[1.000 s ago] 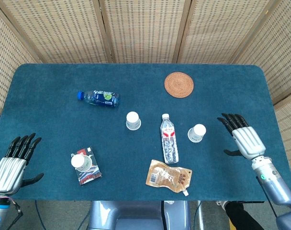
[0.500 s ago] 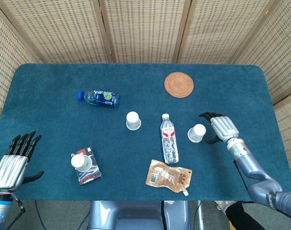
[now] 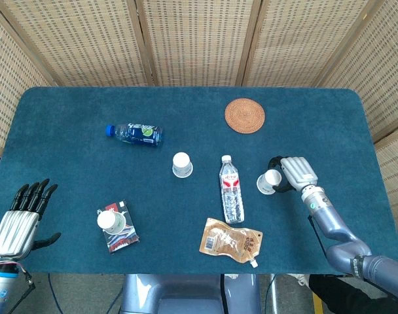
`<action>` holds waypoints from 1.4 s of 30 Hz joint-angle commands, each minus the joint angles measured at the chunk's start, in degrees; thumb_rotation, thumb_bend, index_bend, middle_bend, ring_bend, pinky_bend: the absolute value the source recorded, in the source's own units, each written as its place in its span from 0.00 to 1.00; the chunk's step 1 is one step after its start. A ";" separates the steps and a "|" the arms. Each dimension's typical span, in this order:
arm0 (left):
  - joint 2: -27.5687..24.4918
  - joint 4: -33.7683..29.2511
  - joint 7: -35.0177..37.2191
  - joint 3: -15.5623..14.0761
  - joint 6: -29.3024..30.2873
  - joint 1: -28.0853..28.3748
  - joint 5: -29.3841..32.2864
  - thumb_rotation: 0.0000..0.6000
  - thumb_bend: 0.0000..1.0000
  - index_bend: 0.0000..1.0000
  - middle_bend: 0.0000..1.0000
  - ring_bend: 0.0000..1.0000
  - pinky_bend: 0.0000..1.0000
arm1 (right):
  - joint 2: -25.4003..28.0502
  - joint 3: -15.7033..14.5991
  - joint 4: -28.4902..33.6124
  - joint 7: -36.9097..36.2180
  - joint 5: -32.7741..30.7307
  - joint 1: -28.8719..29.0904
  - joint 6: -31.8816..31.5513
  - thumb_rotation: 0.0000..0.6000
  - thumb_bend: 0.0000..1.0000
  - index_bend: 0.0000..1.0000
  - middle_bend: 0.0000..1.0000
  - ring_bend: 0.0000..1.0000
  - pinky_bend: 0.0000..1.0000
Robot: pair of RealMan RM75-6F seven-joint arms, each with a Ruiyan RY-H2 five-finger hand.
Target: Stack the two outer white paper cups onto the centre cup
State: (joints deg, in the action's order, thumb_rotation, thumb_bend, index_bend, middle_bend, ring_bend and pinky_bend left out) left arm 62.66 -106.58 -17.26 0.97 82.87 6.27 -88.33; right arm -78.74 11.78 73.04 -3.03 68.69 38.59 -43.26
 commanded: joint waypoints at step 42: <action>-3.82 0.31 8.94 3.38 -7.46 4.36 9.86 1.00 0.00 0.00 0.00 0.00 0.00 | -8.42 8.79 6.02 35.28 -37.50 37.15 1.36 1.00 0.48 0.49 0.51 0.50 0.55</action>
State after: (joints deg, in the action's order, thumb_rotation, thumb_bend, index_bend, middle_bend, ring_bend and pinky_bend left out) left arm 59.00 -106.53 -8.79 4.07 75.88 10.39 -79.24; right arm -82.88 21.93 83.77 28.84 34.99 72.00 -42.77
